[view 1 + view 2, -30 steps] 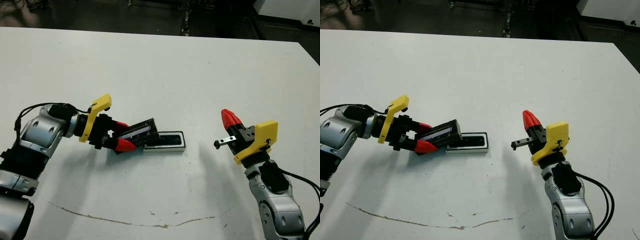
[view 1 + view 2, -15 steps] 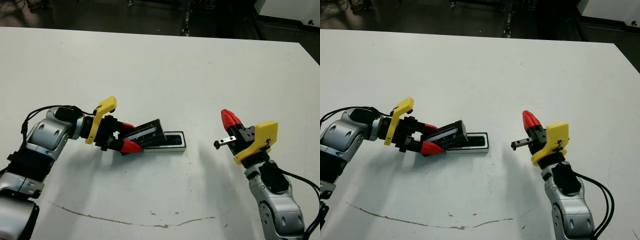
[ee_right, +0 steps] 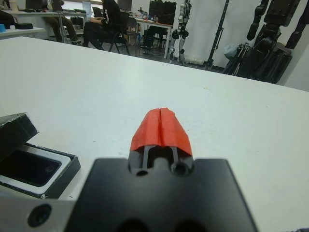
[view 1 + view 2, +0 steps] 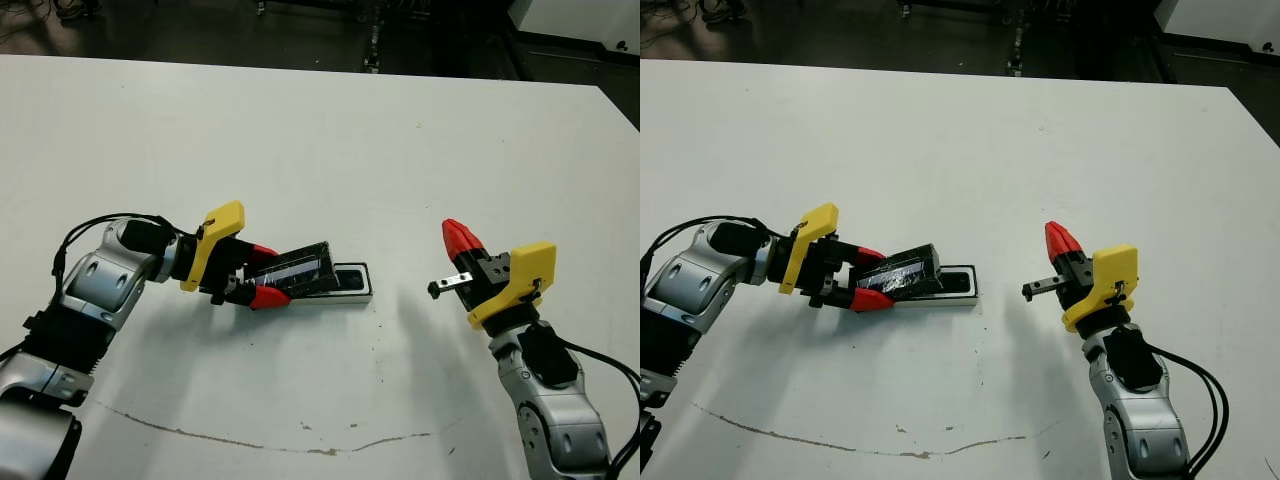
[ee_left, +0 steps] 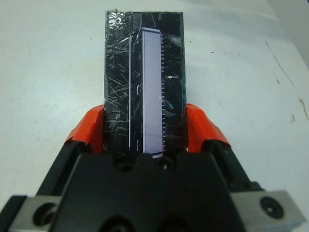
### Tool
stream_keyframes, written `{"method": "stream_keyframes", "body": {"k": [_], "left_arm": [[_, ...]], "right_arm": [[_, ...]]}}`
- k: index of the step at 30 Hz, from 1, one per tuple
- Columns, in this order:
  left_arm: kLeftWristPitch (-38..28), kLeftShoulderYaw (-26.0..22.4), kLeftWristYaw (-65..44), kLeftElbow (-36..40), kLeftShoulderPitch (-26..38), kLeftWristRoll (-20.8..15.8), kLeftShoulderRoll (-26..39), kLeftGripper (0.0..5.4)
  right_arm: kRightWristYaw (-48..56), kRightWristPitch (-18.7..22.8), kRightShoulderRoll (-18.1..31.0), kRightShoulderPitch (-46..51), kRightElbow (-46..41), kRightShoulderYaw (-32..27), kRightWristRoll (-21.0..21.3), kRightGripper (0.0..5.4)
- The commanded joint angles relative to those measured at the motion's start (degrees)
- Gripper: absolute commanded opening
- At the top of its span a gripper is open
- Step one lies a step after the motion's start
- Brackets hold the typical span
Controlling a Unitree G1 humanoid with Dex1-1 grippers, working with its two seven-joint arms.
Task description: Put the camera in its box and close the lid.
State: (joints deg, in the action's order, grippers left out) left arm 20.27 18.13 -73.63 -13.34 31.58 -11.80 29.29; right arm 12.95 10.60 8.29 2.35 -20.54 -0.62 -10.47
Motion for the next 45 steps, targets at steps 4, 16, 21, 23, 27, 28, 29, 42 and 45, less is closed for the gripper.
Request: {"method": "stream_keyframes", "body": {"k": [4, 16, 21, 23, 27, 28, 29, 42, 45], "left_arm": [[1.13, 2.04, 0.36, -0.39, -1.15, 0.93, -1.29, 3.16], [3.32, 1.89, -0.52, -3.41, -0.64, -1.17, -3.71, 3.16], [2.17, 2.15, -0.44, -5.66, -0.32, -0.77, -5.33, 3.16], [1.15, 2.38, -0.55, -7.11, 0.00, -0.42, -6.09, 3.16], [-0.71, 3.00, -0.22, -9.67, 0.98, 0.66, -7.61, 3.16], [-0.45, 3.18, -0.33, -10.21, 1.34, 0.70, -7.93, 3.16], [0.08, 3.36, -0.40, -10.74, 1.73, 0.71, -8.26, 3.16], [-4.49, 4.30, -1.47, -15.19, 3.73, 2.40, -11.80, 3.16], [-5.70, 4.10, -1.35, -15.43, 3.50, 2.68, -12.43, 3.16]], "right_arm": [[-0.02, 0.12, 0.26, 0.39, 0.23, -0.31, -0.07, 0.00], [-0.07, -0.25, 0.36, 0.44, 0.39, -0.29, 0.32, 0.00], [-0.21, 0.04, 0.29, 0.48, 0.05, -0.39, 0.16, 0.00], [-0.44, 0.17, 0.31, 0.48, -0.12, -0.39, 0.42, 0.00], [-0.05, 0.33, 0.32, 0.36, 0.15, -0.62, -0.24, 0.00], [0.03, 0.22, 0.34, 0.32, 0.27, -0.65, -0.30, 0.00], [0.06, 0.08, 0.32, 0.29, 0.36, -0.65, -0.30, 0.00], [-0.03, -0.38, 0.66, -0.04, 0.38, -0.55, 0.53, 0.00], [0.25, -0.46, 0.74, -0.13, 0.51, -0.67, 0.29, 0.00]]}}
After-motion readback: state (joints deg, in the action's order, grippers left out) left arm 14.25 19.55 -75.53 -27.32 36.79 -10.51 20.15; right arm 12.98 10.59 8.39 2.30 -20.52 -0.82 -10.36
